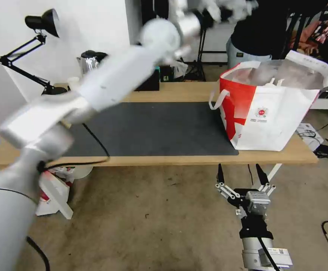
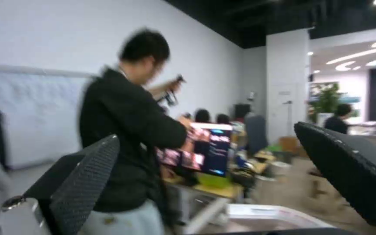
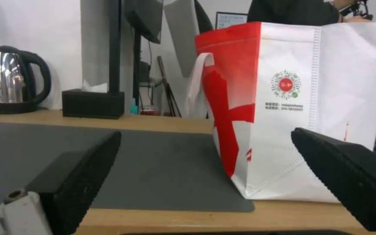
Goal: Pick up the trash from the table and place it into the takeout bag.
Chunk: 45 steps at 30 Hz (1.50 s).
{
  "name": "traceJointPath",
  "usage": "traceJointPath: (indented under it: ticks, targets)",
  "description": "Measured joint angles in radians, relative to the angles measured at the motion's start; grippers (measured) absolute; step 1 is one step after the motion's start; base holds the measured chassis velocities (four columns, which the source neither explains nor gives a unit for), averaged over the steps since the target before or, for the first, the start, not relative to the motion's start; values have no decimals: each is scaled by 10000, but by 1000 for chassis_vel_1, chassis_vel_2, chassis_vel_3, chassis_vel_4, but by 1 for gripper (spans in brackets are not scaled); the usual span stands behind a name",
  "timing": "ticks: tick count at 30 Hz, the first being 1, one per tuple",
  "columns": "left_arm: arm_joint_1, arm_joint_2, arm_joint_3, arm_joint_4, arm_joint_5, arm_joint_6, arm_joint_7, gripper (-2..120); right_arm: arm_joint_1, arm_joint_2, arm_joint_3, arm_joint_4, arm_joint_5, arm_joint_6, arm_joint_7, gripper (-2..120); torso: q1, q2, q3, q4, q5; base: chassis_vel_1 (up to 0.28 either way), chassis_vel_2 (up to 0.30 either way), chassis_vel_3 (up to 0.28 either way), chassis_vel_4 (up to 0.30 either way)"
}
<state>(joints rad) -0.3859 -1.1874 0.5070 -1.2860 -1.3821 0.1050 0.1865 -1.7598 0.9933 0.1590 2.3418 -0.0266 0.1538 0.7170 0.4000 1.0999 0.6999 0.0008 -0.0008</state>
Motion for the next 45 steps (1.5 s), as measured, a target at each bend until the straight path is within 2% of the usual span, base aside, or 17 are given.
traceJointPath:
  ticks: [7, 11, 13, 15, 17, 18, 21, 23, 25, 29, 31, 32, 37, 40, 41, 44, 45]
  targets:
    - [787, 1718, -597, -1460, 1296, -526, -372, 100, -1, 0, 0, 0, 0, 0, 0, 100, 0, 0, 0, -15, 8, 0, 0, 0, 0]
    - [2532, 3838, -2117, -3358, 2775, -835, -695, 100, 0, 0, 0, 1, 0, 0, 0, 100, -1, 2, 0, -1, 3, 0, 0, 0, 0]
    - [2767, 4002, -2300, -3544, 2940, -845, -710, 100, 0, 0, 0, 0, 0, 0, -1, 100, -1, 2, 0, -1, 2, 0, 0, 0, 0]
    - [4378, 4826, -3795, -4553, 3856, -882, -787, 100, -1, 0, -1, 0, 0, 0, -1, 100, -1, 2, -1, -3, 7, 0, 0, 0, 0]
    - [5052, 4990, -4392, -4914, 4033, -857, -847, 100, 0, 0, -1, 0, 0, 0, -1, 100, -2, 2, -1, -1, 9, 0, 0, 0, 0]
    - [5964, 5153, -5324, -5400, 4184, -830, -965, 100, 0, -1, 1, 1, 0, 0, 0, 100, 0, 0, 1, -6, -12, 0, 0, 0, 0]
    - [7773, 5363, -6783, -6273, 4616, -888, -1280, 100, 0, 0, -1, 0, 0, 0, 0, 100, -2, 3, -2, -9, 16, 0, 0, 0, 0]
    - [8133, 5359, -7013, -6390, 4698, -891, -1339, 100, 0, 0, 0, 1, 0, 0, 1, 100, -2, 3, -1, -9, 4, 0, 0, 0, 0]
    - [9609, 5190, -8035, -6760, 5188, -1007, -1452, 100, 0, 0, 0, 1, 0, 0, 0, 100, -1, 3, -1, -10, 14, 0, 0, 0, 0]
    - [10779, 4871, -8941, -7141, 5606, -1001, -1456, 100, 0, 0, 0, 0, 0, 0, 0, 100, 0, 1, 1, -10, -4, 0, 0, 0, 0]
    - [11945, 4503, -9806, -7619, 5956, -856, -1471, 100, 0, 1, 0, 0, 0, 0, 1, 100, -1, 2, -1, -11, 17, 0, 0, 0, 0]
    - [12668, 4241, -10235, -7901, 6253, -711, -1513, 100, 0, 0, 1, 0, 0, 1, 0, 100, -1, 1, 0, -5, -3, 0, 0, 0, 0]
    - [14156, 3515, -11139, -8710, 6543, -415, -1633, 100, 0, 1, 1, 0, 0, 0, 1, 100, 0, 2, -1, -8, 14, 0, 0, 0, 0]
    - [15651, 2132, -12183, -9360, 6638, -237, -1534, 100, 0, 0, 1, 0, 0, 0, 0, 100, 0, 2, -1, -9, 13, 0, 0, 0, 0]
    - [15651, 2132, -12183, -9360, 6638, -237, -1534, 100, 0, 0, 1, 0, 0, 0, 0, 100, 0, 2, -1, -9, 13, 0, 0, 0, 0]
    - [17010, 786, -12624, -9733, 7546, -516, -1491, 100, 1, 2, 2, 0, 0, 1, 1, 100, -1, 2, 0, -5, 8, 0, 0, 0, 0]
    - [17010, 786, -12624, -9733, 7546, -516, -1491, 100, 1, 2, 2, 0, 0, 1, 1, 100, -1, 2, 0, -5, 8, 0, 0, 0, 0]
